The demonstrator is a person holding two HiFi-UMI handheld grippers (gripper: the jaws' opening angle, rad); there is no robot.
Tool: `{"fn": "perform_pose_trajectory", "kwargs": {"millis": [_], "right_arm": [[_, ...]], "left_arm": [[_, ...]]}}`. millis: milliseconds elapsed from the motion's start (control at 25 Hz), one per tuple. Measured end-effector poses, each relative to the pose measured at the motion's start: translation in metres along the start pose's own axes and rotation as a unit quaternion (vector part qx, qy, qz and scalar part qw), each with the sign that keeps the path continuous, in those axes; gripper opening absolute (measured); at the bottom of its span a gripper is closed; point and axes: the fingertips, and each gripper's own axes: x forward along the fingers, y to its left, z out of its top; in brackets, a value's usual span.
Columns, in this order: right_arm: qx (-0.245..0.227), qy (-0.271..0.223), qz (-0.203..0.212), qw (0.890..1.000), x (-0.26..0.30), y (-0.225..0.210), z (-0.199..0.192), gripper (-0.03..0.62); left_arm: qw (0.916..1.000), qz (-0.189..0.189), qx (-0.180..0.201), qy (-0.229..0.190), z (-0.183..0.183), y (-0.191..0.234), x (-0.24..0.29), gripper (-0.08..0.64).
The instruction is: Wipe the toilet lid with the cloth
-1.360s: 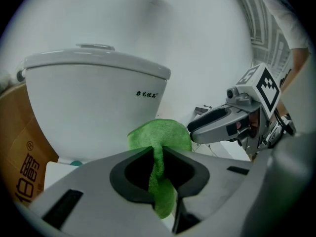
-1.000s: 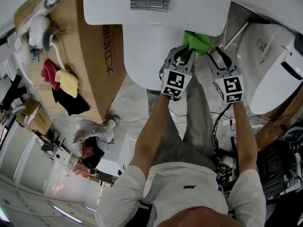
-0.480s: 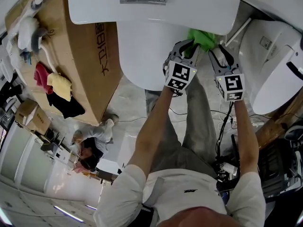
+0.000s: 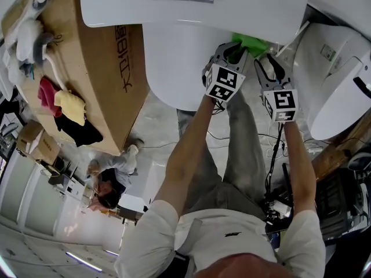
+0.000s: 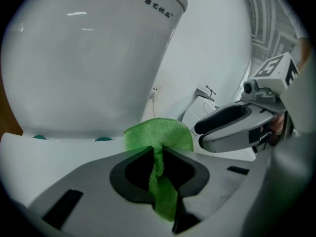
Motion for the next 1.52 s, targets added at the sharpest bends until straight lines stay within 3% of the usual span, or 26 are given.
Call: {"fn": "perform_pose_trajectory", "kwargs": {"millis": [200, 680, 1520], "right_arm": [[0.020, -0.007, -0.001, 1.000, 0.007, 0.004, 0.004, 0.181], [0.014, -0.004, 0.004, 1.000, 0.019, 0.022, 0.018, 0.181], [0.002, 0.000, 0.008, 1.000, 0.046, 0.070, 0.042, 0.182]], "left_arm": [[1.0000, 0.004, -0.006, 0.006, -0.004, 0.012, 0.001, 0.075], [0.9998, 0.005, -0.007, 0.019, -0.010, 0.027, -0.009, 0.075], [0.9989, 0.031, -0.030, 0.019, -0.025, 0.098, -0.060, 0.075]]}}
